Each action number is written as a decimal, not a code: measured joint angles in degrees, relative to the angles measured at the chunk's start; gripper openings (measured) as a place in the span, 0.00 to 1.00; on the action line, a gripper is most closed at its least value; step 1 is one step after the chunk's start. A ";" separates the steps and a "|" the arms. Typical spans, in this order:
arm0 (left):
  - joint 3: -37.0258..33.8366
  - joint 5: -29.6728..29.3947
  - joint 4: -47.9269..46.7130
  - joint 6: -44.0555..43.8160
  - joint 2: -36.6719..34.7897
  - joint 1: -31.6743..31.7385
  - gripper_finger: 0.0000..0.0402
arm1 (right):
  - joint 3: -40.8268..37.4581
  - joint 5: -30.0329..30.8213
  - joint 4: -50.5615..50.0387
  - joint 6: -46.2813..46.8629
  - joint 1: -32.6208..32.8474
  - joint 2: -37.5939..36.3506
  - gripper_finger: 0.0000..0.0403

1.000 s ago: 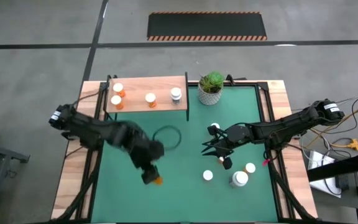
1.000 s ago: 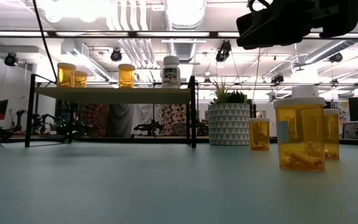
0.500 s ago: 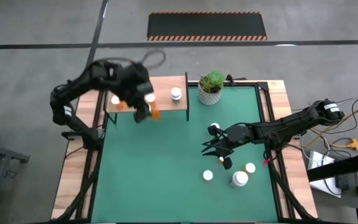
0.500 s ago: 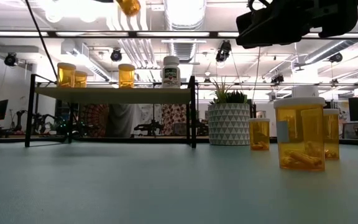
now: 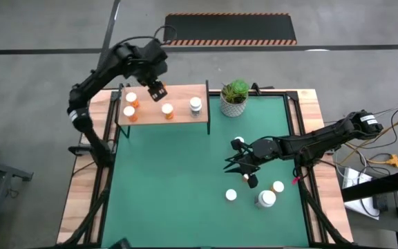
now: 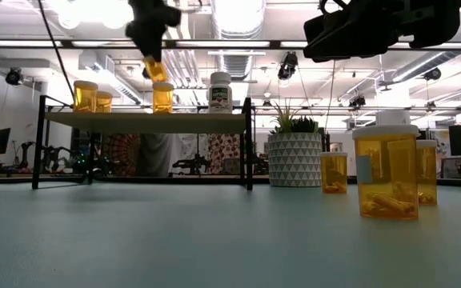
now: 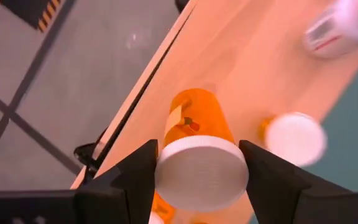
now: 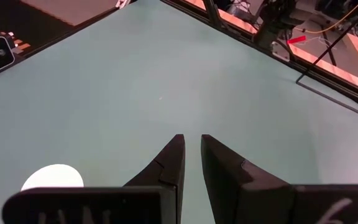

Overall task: Pick and place medicine bottles onto shelf by color
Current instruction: Put the orange pill bottle on the shelf aligned with the other orange pill bottle

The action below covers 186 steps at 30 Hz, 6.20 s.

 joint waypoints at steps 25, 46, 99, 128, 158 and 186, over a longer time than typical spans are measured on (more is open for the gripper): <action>-0.02 2.17 0.03 8.30 12.69 1.30 0.47 | 0.00 0.00 -0.31 1.13 0.00 0.00 0.11; -0.96 3.53 0.03 8.21 12.60 0.90 0.58 | 0.00 0.00 -0.44 0.98 0.00 0.00 0.11; -13.78 1.09 11.34 12.59 1.75 -1.92 0.04 | 0.00 0.00 -0.46 1.61 0.01 0.00 0.11; -11.24 1.76 11.57 12.48 1.82 -2.90 0.04 | 0.00 0.00 -0.46 1.61 0.01 0.00 0.11; -47.90 -1.56 70.34 4.13 -25.90 -48.43 0.04 | 0.23 2.21 -0.50 19.12 0.02 0.00 0.11; -81.23 -7.06 115.09 13.21 -44.58 -51.77 0.04 | 19.98 13.43 -51.24 43.17 -13.12 0.00 0.26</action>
